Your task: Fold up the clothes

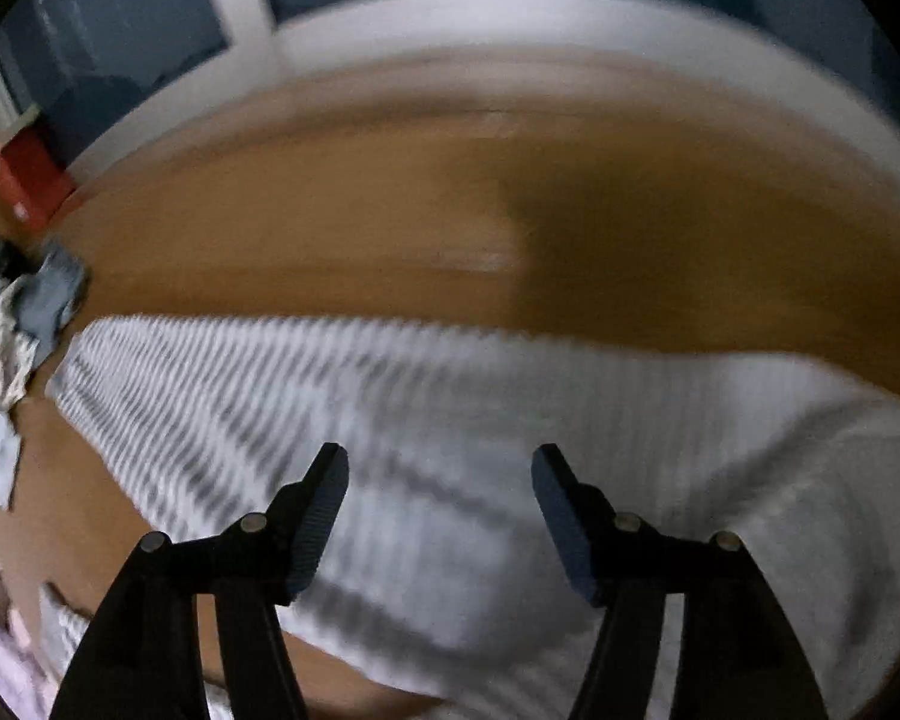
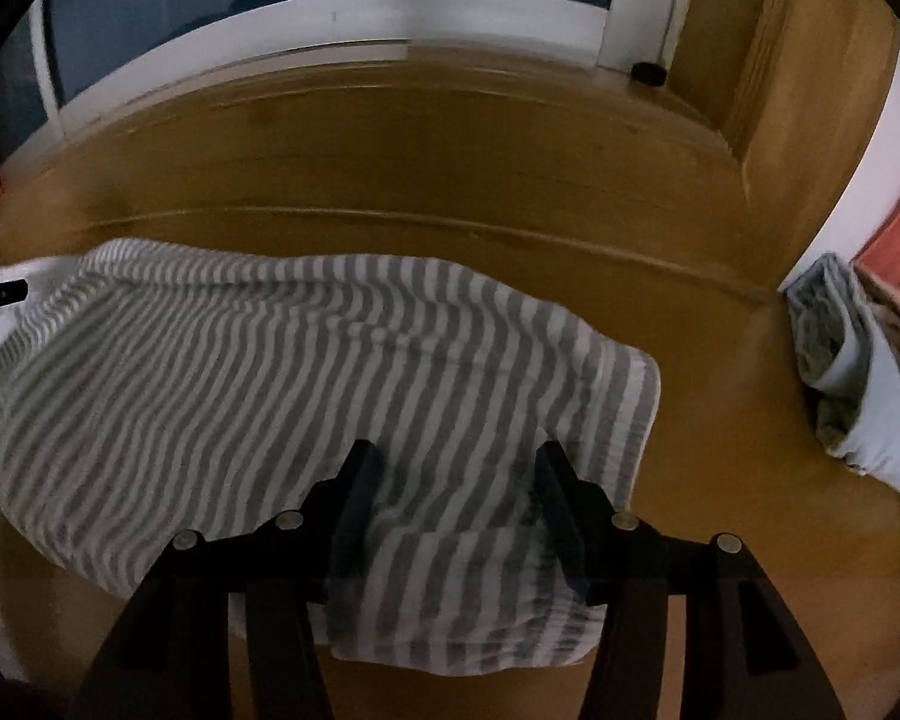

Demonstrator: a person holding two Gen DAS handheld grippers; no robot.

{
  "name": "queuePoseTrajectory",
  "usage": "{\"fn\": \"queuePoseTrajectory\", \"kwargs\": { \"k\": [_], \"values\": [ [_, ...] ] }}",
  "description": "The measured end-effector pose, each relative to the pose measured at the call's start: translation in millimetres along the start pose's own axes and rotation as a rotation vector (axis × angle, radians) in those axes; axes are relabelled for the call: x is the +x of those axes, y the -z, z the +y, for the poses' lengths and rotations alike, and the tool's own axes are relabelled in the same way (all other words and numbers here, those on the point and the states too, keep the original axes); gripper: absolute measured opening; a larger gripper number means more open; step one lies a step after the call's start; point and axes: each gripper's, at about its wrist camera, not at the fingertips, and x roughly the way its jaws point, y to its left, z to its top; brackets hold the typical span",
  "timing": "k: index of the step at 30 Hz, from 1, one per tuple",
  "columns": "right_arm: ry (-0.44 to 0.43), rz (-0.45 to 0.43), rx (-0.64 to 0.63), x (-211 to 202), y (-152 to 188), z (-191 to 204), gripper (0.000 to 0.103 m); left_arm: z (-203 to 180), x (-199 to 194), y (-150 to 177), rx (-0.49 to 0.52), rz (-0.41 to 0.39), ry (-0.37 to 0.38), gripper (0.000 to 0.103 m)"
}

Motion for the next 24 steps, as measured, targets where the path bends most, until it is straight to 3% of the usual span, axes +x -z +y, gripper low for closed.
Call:
{"fn": "queuePoseTrajectory", "kwargs": {
  "k": [7, 12, 17, 20, 24],
  "values": [
    [0.006, 0.02, 0.006, -12.5, 15.0, -11.4, 0.054, 3.8, -27.4, 35.2, -0.041, 0.032, 0.025, 0.064],
    [0.021, 0.03, 0.02, -29.3, 40.7, -36.4, 0.054, -8.0, -58.6, 77.7, -0.058, 0.052, 0.059, 0.064],
    [0.026, 0.029, 0.033, -38.5, 56.2, -60.2, 0.054, -15.1, -77.8, 99.0, -0.046, 0.041, 0.1, 0.066],
    [0.024, 0.016, 0.018, -39.1, 58.3, -65.3, 0.055, -18.4, -89.4, 102.7, -0.043, 0.027, 0.059, 0.066],
    [0.035, 0.011, 0.025, -44.9, 57.8, -69.3, 0.055, 11.4, -113.1, 100.4, -0.04, -0.012, -0.004, 0.066]
  ]
}}
